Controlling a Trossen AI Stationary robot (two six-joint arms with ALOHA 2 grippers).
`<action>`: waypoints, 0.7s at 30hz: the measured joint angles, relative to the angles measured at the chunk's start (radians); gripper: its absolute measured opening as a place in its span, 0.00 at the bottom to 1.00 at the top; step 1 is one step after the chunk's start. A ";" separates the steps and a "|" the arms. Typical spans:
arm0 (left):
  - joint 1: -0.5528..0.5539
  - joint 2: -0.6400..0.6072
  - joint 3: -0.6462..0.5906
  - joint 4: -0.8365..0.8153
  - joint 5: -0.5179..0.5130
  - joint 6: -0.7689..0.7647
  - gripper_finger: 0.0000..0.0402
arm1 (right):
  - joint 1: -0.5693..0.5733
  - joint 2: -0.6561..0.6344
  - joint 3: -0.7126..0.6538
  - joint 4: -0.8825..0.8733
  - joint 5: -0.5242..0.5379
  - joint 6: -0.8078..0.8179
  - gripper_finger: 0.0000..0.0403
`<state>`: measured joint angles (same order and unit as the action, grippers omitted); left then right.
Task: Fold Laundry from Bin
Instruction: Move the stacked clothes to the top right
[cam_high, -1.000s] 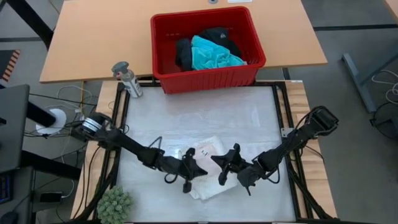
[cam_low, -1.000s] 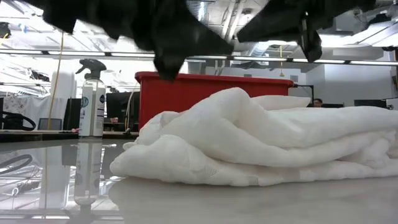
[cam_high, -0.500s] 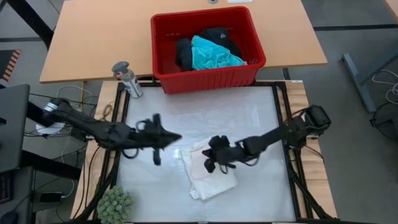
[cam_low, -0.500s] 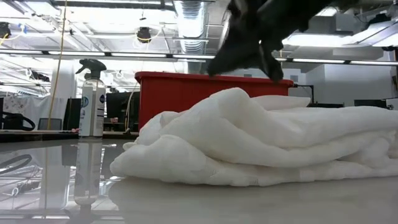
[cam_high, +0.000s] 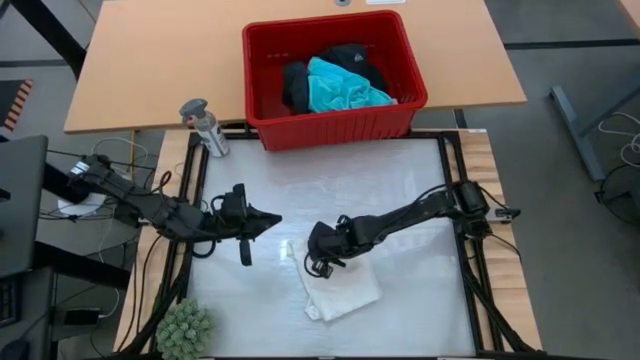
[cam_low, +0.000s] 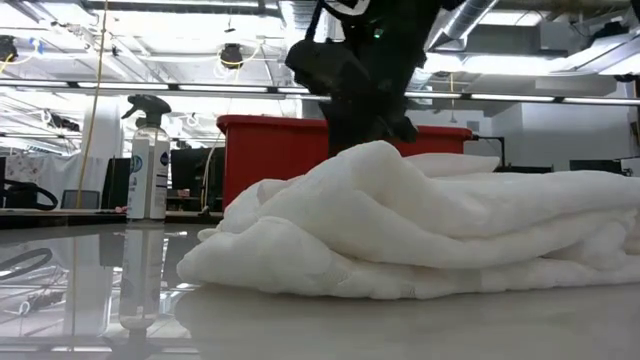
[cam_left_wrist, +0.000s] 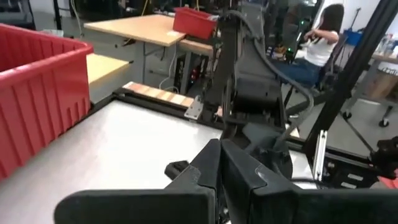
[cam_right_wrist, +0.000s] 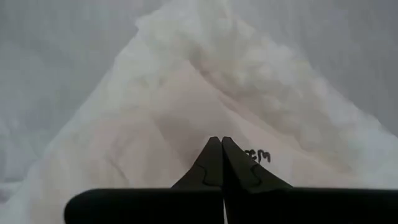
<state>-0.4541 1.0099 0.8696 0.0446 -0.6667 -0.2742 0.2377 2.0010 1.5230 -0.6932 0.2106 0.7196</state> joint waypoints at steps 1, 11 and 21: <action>-0.001 0.005 0.000 -0.008 -0.001 -0.009 0.00 | -0.003 0.000 -0.001 -0.026 -0.024 0.002 0.04; -0.002 0.023 0.000 -0.036 -0.005 -0.036 0.00 | -0.062 0.015 -0.125 -0.134 -0.050 0.013 0.04; -0.002 0.023 0.000 -0.072 -0.022 -0.034 0.00 | -0.185 -0.051 -0.320 -0.153 -0.025 -0.095 0.04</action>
<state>-0.4557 1.0325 0.8696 -0.0269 -0.6888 -0.3077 0.0527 1.9502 1.2031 -0.8460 0.1852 0.6250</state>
